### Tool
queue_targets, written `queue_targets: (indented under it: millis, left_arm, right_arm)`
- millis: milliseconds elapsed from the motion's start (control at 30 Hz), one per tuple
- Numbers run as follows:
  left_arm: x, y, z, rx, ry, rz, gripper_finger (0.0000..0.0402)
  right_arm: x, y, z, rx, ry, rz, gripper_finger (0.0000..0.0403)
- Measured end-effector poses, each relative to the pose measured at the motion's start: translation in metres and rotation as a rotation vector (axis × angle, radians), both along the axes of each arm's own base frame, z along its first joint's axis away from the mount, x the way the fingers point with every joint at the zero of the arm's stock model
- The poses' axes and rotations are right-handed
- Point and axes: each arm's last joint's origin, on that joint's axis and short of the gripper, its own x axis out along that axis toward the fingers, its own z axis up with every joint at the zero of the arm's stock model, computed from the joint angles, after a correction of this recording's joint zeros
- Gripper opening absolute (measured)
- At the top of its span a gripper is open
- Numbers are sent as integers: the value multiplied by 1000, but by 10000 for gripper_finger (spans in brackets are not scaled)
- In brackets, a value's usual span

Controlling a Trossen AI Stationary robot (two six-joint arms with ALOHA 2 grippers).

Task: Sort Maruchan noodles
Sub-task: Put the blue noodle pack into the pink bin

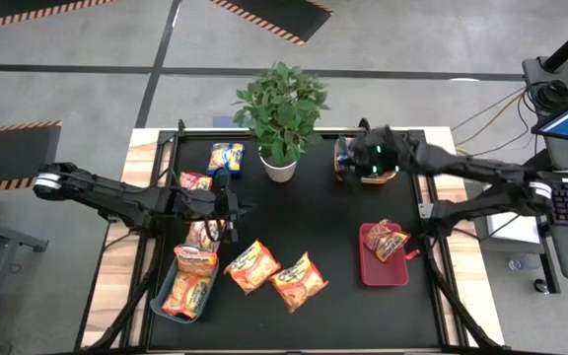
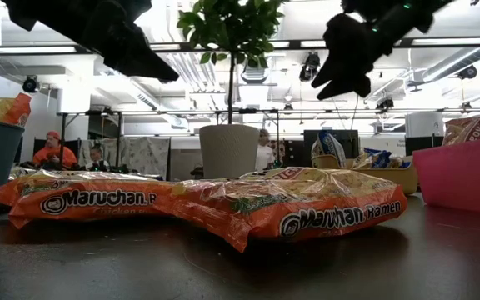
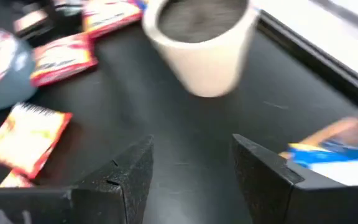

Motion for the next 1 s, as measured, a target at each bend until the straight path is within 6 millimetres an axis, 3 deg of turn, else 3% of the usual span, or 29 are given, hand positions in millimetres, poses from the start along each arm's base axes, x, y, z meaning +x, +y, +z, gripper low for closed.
queue_targets:
  millis: [267, 567, 733, 1000]
  left_arm:
    - [-5, 2, -9, -103, 70, 103, 0]
    - [-8, 3, -12, -159, 69, 194, 0]
    - [-8, 4, -12, -197, 48, 235, 0]
    - [-12, 11, -11, -132, -18, 478, 1]
  right_arm:
    - [-4, 41, -46, -85, -149, 185, 199]
    - [-14, 52, -79, -148, -221, 253, 199]
    - [-21, 54, -79, -244, -273, 294, 199]
    - [-40, 57, -58, -385, -389, 321, 199]
